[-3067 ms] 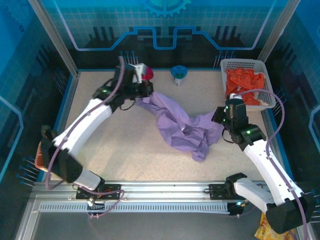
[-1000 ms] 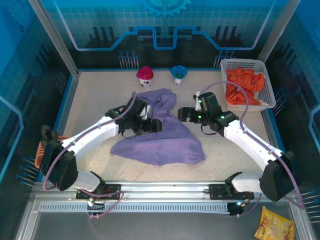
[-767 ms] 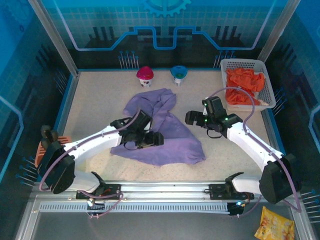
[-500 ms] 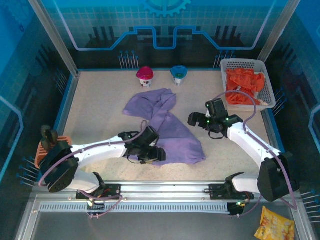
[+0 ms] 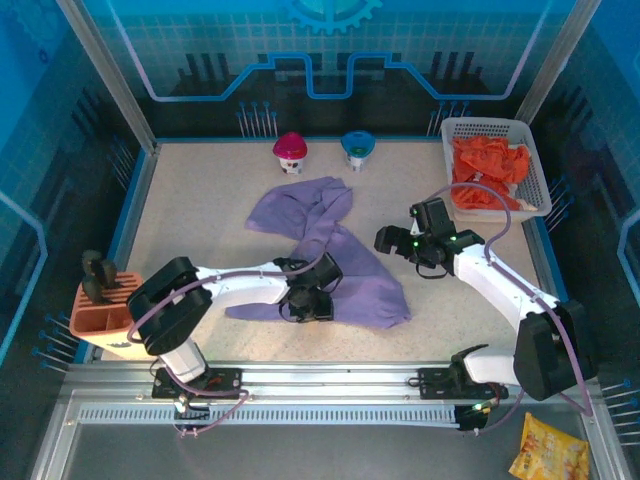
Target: Fold and stack the t-shirts
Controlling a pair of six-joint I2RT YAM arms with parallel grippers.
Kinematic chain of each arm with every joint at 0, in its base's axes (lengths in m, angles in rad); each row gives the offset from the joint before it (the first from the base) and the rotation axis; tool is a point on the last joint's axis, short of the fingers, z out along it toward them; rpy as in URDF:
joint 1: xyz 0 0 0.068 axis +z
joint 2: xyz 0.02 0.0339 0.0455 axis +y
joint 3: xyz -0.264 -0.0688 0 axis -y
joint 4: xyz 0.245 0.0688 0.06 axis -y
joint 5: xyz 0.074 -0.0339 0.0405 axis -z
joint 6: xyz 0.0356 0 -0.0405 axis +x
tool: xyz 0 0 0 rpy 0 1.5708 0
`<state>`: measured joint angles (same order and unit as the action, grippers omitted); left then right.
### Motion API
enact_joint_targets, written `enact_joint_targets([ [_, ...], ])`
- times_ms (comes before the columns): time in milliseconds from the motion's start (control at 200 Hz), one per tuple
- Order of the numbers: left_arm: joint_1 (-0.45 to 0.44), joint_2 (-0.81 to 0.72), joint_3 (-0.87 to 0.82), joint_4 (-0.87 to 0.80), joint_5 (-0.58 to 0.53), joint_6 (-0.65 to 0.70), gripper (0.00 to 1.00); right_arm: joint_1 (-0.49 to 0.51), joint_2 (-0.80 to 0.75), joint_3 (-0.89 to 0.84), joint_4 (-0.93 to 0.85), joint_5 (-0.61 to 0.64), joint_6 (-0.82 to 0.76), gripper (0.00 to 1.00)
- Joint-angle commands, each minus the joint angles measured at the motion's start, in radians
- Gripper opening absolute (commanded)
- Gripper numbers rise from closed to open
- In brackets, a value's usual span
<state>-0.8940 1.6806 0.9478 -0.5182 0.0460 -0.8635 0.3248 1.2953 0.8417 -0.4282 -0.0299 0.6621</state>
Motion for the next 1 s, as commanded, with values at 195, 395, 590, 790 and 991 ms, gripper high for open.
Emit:
enact_joint_targets([
  [195,0.249,-0.286,0.17,-0.452,-0.225,0.288,0.0,-0.015,0.019,-0.006,0.008,0.002,-0.028,0.94],
  [395,0.389,-0.451,0.324,-0.687,-0.273,0.436,0.0,0.026,0.165,0.031,0.208,-0.067,-0.02,0.9],
  [590,0.409,-0.514,0.245,-0.674,-0.262,0.452,0.0,0.077,0.466,0.252,0.417,-0.153,0.094,0.99],
  [790,0.412,-0.609,0.189,-0.644,-0.279,0.44,0.0,0.102,0.721,0.499,0.401,-0.083,0.202,0.98],
  [991,0.417,-0.633,0.164,-0.636,-0.283,0.448,0.0,0.103,0.802,0.594,0.316,-0.032,0.21,0.29],
])
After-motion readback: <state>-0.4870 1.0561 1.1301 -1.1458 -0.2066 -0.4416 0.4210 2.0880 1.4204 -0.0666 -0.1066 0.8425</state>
